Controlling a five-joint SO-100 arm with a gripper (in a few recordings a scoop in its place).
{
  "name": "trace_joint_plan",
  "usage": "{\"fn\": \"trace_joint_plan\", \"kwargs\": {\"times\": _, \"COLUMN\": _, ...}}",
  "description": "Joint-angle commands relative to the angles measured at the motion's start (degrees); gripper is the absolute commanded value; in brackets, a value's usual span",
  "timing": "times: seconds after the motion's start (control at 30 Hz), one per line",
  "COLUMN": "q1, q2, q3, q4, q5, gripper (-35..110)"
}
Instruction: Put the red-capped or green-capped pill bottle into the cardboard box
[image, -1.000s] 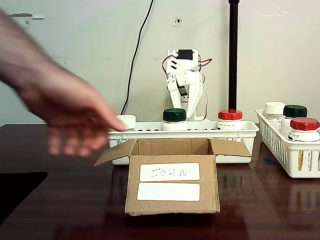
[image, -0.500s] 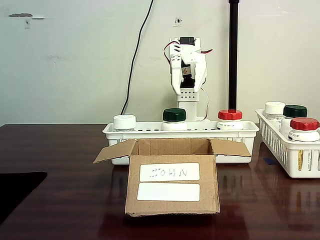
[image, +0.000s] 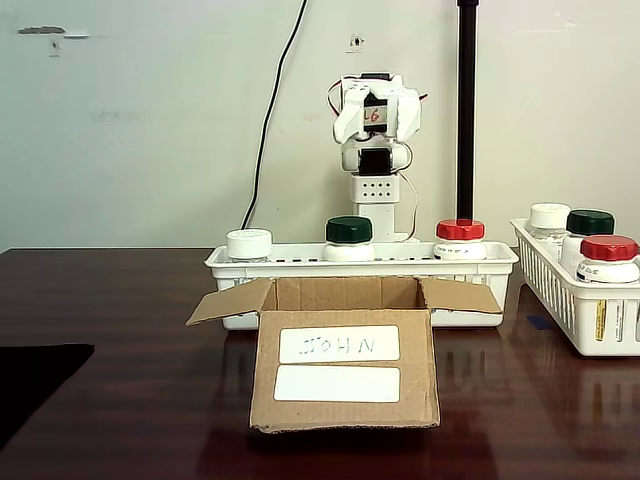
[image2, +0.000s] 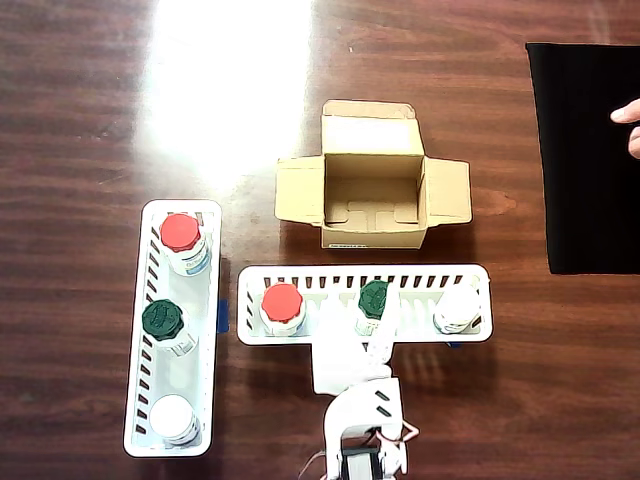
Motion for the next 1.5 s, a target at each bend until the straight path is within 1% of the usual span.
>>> {"fn": "trace_joint_plan", "kwargs": {"times": 0.0, "q1": 0.53, "q2": -8.88, "q3": -7.29, "q4": -7.12, "q5": -1.32, "gripper": 57}}
{"fn": "trace_joint_plan", "kwargs": {"times": 0.17, "q1": 1.67, "q2": -22.50, "q3": -12.04, "q4": -17.93, "q5": -0.79, "gripper": 57}}
{"fn": "trace_joint_plan", "kwargs": {"times": 0.33, "q1": 3.43, "q2": -27.95, "q3": -8.96, "q4": -28.12, "q5": 2.99, "gripper": 57}}
{"fn": "trace_joint_plan", "kwargs": {"times": 0.53, "q1": 5.19, "q2": -29.62, "q3": -4.39, "q4": -33.49, "q5": 5.89, "gripper": 57}}
{"fn": "trace_joint_plan", "kwargs": {"times": 0.77, "q1": 8.35, "q2": -34.89, "q3": 0.79, "q4": -43.68, "q5": 7.91, "gripper": 57}}
{"fn": "trace_joint_plan", "kwargs": {"times": 1.03, "q1": 7.65, "q2": -33.84, "q3": 9.49, "q4": -50.89, "q5": 8.09, "gripper": 57}}
{"fn": "trace_joint_plan", "kwargs": {"times": 1.2, "q1": 6.24, "q2": -29.09, "q3": 14.94, "q4": -51.50, "q5": 8.00, "gripper": 57}}
{"fn": "trace_joint_plan", "kwargs": {"times": 1.33, "q1": 5.98, "q2": -30.06, "q3": 15.56, "q4": -51.94, "q5": 8.09, "gripper": 57}}
{"fn": "trace_joint_plan", "kwargs": {"times": 1.47, "q1": 5.71, "q2": -32.78, "q3": 15.29, "q4": -54.67, "q5": 7.82, "gripper": 57}}
